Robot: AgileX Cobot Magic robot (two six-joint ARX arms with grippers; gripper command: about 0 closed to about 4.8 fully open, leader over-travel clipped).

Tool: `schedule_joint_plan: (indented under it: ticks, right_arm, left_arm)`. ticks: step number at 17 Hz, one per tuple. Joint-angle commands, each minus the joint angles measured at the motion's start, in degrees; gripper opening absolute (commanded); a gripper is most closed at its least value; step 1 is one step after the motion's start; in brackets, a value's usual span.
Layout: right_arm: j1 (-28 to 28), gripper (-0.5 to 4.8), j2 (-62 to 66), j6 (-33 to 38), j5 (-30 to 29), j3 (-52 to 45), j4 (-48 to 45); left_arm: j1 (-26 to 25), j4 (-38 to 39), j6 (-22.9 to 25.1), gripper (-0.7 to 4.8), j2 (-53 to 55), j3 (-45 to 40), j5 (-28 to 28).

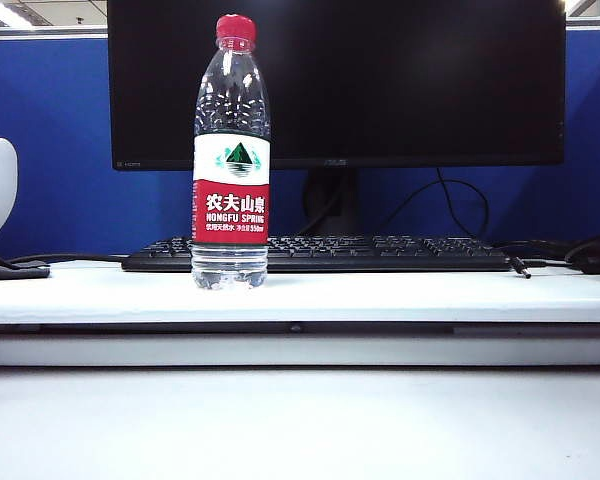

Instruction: Unscrew the cap from the plastic bottle on the table.

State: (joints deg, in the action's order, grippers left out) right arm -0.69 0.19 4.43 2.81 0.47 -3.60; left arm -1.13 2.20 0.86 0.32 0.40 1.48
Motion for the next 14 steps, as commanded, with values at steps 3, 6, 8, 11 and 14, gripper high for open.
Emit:
schedule_joint_plan:
  ticks: [3,6,8,11,14]
  right_arm:
    - [0.00,-0.01,-0.11,0.07,-0.17,-0.44,-0.94]
    - [-0.02,-0.01,-0.11,0.90,-0.92,-0.44,-2.14]
    - [-0.02,-0.01,-0.11,10.21,-5.46,-0.44,-11.72]
    - [0.00,-0.01,-0.11,15.56,-3.04,0.94,-26.01]
    - [-0.02,-0.01,1.33,20.85,2.03,8.33,-25.88]
  left_arm:
    - [0.00,-3.61,0.44,-0.05,-0.13,0.04,0.00]
    - [0.02,-5.84,-7.19,-0.05,-0.13,0.04,5.64]
    - [0.04,-13.97,-21.44,-0.05,-0.13,0.04,16.90]
    - [0.90,-39.93,-51.15,-0.04,-0.13,0.24,13.05]
    - [2.78,-38.64,-50.42,-0.05,3.13,8.68,14.97]
